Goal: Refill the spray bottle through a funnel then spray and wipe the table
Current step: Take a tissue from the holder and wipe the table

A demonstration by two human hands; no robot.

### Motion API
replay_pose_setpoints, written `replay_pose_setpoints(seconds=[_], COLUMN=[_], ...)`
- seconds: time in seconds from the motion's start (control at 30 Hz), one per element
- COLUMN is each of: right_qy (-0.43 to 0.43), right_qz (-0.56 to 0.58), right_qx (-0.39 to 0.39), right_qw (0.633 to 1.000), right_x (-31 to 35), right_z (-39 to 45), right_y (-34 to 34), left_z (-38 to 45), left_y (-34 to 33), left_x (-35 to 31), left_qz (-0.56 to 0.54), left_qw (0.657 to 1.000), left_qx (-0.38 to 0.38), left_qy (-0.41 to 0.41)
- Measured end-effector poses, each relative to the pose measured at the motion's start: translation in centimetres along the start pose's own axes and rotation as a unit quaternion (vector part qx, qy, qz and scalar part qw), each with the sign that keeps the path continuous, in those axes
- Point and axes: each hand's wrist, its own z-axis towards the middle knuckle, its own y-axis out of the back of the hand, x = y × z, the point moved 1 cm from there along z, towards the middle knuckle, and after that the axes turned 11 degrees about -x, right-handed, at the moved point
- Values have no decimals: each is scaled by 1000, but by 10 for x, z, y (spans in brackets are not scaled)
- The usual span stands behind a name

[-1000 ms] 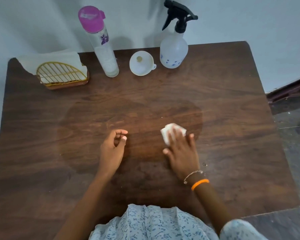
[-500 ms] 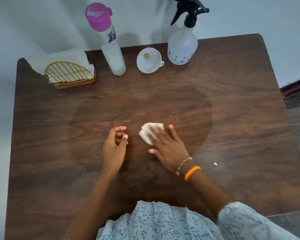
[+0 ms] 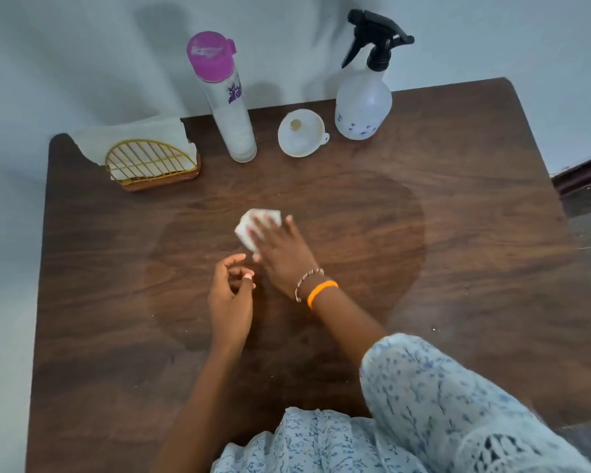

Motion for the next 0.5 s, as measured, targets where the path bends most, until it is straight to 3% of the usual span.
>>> replay_pose_setpoints(seconds=[0.1, 0.17, 0.3, 0.43, 0.5], right_qy=[93, 58, -167, -425, -446], right_qz=[20, -1, -67, -69, -77], right_qx=[-22, -43, -92, -106, -110], right_qw=[995, 997, 979, 896, 885], right_x=[-1, -33, -100, -114, -88], right_z=[-59, -94, -145, -180, -179], right_y=[-7, -1, 30, 42, 33], left_z=[5, 6, -4, -21, -29], left_y=[12, 17, 15, 12, 15], left_x=[5, 7, 7, 10, 12], left_qz=[0, -3, -4, 38, 51], left_qw=[1000, 1000, 1000, 996, 995], left_qx=[-23, -23, 16, 79, 83], left_qy=[8, 16, 9, -16, -28])
